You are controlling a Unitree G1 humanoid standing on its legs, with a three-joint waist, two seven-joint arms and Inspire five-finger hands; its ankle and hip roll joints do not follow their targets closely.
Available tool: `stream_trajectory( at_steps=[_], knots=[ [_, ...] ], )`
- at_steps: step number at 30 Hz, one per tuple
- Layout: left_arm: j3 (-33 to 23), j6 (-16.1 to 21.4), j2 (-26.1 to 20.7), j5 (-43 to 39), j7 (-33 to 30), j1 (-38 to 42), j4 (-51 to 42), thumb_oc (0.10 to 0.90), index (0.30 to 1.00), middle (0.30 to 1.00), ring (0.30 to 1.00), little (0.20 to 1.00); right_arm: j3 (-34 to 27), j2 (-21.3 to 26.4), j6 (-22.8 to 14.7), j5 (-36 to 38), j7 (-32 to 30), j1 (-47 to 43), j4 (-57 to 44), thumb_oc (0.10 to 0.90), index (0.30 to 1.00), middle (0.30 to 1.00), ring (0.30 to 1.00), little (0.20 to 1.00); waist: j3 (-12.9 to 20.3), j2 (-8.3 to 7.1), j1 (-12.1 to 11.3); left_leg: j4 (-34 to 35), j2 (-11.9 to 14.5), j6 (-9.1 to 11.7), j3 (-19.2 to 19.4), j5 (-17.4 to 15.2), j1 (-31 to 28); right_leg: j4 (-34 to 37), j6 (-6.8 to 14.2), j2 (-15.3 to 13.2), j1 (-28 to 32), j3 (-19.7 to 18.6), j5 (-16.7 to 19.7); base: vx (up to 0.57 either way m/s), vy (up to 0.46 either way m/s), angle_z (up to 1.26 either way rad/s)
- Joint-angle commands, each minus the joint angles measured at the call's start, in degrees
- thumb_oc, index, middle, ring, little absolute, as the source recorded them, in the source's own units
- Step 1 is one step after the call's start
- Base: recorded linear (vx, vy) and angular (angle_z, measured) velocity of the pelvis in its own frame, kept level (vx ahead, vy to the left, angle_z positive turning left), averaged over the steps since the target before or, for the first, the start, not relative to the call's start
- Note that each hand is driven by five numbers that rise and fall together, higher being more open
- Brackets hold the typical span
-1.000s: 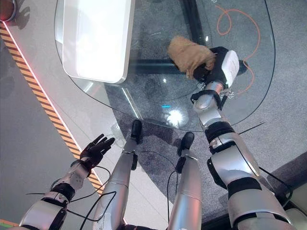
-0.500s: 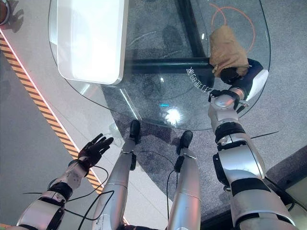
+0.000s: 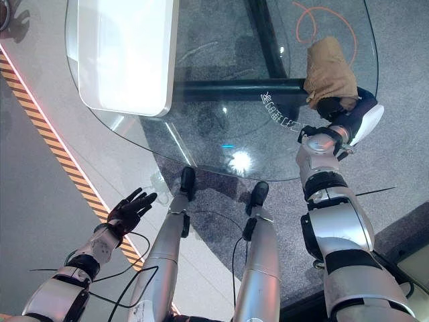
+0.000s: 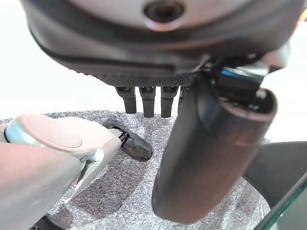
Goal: Wipe the table with a cloth and put it in the basket.
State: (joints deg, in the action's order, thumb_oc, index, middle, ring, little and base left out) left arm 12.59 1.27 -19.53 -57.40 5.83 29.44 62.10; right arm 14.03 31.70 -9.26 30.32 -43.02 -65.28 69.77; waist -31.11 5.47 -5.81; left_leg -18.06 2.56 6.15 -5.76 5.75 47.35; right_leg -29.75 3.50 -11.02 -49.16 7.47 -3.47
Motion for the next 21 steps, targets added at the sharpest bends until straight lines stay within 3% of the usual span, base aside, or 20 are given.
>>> stream_trajectory(
  at_steps=[1, 11, 21],
  knots=[
    [-2.19, 0.74, -2.50, -0.98, 0.23, -0.35, 3.16, 0.800, 0.900, 0.900, 0.900, 0.900, 3.08, 6.31, -5.17, -6.55, -1.15, -3.63, -6.05, 0.100, 0.300, 0.300, 0.300, 0.200, 1.31, 0.61, 1.01, -2.46, -3.66, -5.72, 5.39, -4.86, -0.90, 4.49, -0.86, 4.46, 0.33, 1.32, 2.65, 0.00, 0.000, 0.00],
    [-1.68, 1.43, -1.13, -0.18, 0.16, -1.28, 2.07, 0.800, 0.900, 0.900, 0.900, 0.900, 13.12, 0.77, 2.14, -17.96, 2.93, -6.08, -17.08, 0.100, 0.300, 0.300, 0.300, 0.200, 1.31, 0.81, 0.23, -1.52, -4.23, -5.42, 5.57, -4.22, -1.76, 5.32, -1.43, 4.40, 1.31, 1.98, 2.48, 0.00, 0.000, 0.00],
    [-0.71, 3.03, 0.99, 0.24, 0.02, -2.35, 1.15, 0.800, 0.900, 0.900, 0.900, 0.900, 19.65, -3.99, 6.95, -27.55, 6.59, -5.98, -21.94, 0.100, 0.300, 0.300, 0.300, 0.200, 1.31, 1.77, -0.82, -1.10, -4.67, -5.48, 5.88, -3.57, -2.04, 5.34, -2.04, 3.99, 1.86, 2.90, 2.03, 0.00, 0.000, 0.00]
  ],
)
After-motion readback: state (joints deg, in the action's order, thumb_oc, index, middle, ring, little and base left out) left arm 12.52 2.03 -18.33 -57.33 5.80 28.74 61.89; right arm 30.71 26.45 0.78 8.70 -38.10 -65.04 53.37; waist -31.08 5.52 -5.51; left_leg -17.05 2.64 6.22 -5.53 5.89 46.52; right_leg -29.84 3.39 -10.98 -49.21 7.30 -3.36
